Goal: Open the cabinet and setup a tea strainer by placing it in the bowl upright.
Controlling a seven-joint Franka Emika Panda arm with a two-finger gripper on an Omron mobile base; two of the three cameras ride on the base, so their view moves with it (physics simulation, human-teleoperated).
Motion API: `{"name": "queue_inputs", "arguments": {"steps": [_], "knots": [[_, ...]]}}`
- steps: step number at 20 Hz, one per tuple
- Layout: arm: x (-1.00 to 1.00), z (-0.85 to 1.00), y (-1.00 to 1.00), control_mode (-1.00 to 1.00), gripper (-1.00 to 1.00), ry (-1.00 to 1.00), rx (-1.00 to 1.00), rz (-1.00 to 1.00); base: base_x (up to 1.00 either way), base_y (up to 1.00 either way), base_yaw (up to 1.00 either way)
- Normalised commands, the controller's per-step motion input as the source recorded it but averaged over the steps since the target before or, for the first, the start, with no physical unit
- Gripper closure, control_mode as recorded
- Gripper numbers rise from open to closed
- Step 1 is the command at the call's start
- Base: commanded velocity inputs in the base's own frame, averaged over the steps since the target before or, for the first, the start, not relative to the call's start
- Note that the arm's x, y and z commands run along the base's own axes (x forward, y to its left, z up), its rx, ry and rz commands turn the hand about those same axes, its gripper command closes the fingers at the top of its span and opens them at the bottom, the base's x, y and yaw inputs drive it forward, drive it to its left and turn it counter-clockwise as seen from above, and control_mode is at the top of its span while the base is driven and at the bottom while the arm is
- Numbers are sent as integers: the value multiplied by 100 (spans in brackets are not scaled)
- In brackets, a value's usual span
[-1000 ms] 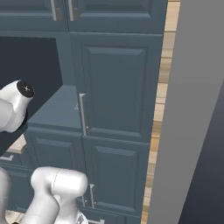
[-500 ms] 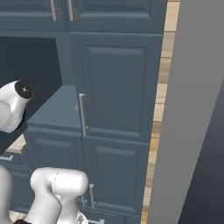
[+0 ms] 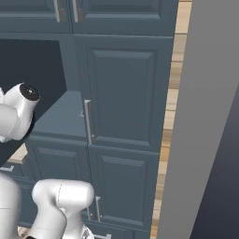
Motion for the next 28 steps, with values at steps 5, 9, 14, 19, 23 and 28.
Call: {"name": "queue_inputs", "arguments": {"steps": [5, 9, 14, 19, 23, 28], "knots": [[5, -17, -69, -100, -100, -10, -34, -1, 0, 0, 0], [6, -31, -50, -100, -100, -26, -53, -1, 0, 0, 0], [26, -31, -64, -100, -100, -36, -58, 0, 0, 0, 0], [25, -9, -62, -100, -100, -46, -58, 4, 0, 0, 0], [20, 2, -81, -100, -100, -41, -34, 22, 0, 0, 0], [5, 45, -79, -100, -100, -11, -18, 20, 0, 0, 0]]}}
